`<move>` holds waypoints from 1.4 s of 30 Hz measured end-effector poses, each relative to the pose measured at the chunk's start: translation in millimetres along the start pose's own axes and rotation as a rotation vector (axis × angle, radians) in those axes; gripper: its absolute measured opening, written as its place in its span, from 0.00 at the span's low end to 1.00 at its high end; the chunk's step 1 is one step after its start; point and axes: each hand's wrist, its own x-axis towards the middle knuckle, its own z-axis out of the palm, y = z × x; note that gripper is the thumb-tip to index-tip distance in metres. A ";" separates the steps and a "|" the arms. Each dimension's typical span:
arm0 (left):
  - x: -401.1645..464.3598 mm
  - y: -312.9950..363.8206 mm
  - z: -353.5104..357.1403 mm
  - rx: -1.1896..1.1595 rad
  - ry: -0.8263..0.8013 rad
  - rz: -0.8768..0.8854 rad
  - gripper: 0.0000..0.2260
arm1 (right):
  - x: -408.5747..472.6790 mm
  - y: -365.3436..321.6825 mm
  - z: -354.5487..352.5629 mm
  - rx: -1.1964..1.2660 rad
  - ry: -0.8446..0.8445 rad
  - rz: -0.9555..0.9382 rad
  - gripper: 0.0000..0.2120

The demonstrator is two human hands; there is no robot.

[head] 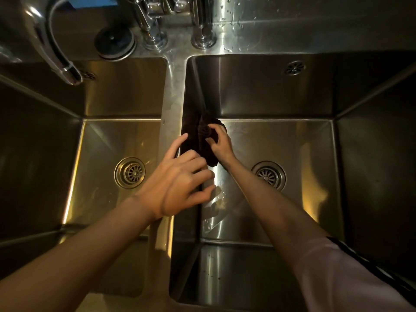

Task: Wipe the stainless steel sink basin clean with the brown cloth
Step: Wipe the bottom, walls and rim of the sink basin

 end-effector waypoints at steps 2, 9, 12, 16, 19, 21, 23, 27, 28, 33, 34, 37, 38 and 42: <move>0.1 0.3 -0.1 -0.003 0.000 0.004 0.16 | 3.1 -2.1 -1.4 0.001 -0.025 0.047 0.18; 1.7 3.0 -4.8 0.002 -0.010 -0.001 0.16 | -15.5 -37.9 -12.7 0.142 -0.033 0.021 0.18; 0.9 5.4 -7.5 0.013 -0.018 -0.004 0.16 | -30.3 -63.7 -25.0 0.201 -0.039 -0.099 0.19; -0.9 7.6 -12.6 0.031 -0.025 -0.002 0.13 | -52.0 -100.3 -44.5 0.209 -0.061 -0.276 0.19; -5.2 12.2 -14.1 0.057 0.006 -0.008 0.12 | -63.0 -112.5 -54.7 0.186 -0.086 -0.359 0.19; -12.0 16.0 -13.7 0.062 0.031 -0.014 0.12 | -66.2 -112.4 -55.6 0.182 -0.100 -0.361 0.18; -20.3 19.8 -13.4 0.040 0.059 -0.024 0.13 | -65.5 -108.7 -51.0 0.175 -0.094 -0.345 0.17; -30.9 27.3 -7.3 0.063 0.078 -0.042 0.14 | -58.9 -89.2 -34.4 0.147 -0.047 -0.256 0.17; -32.1 28.5 -4.9 0.070 0.082 -0.045 0.14 | -57.0 -81.8 -29.9 0.137 -0.043 -0.217 0.17; -32.8 28.6 1.7 0.091 0.128 -0.012 0.13 | -46.2 -43.3 -14.3 0.089 -0.109 0.033 0.19; -32.3 28.5 1.5 0.099 0.125 -0.005 0.13 | -45.6 -36.3 -12.6 0.076 -0.133 0.072 0.19; -31.5 28.9 0.9 0.104 0.102 -0.008 0.12 | -44.8 -18.4 -9.0 0.018 -0.159 0.115 0.20; -31.7 29.1 1.0 0.104 0.095 -0.012 0.11 | -43.9 -15.0 -8.0 0.007 -0.155 0.124 0.20; -31.8 29.0 0.3 0.109 0.103 -0.022 0.11 | -39.6 -17.3 -7.1 0.041 -0.154 0.182 0.20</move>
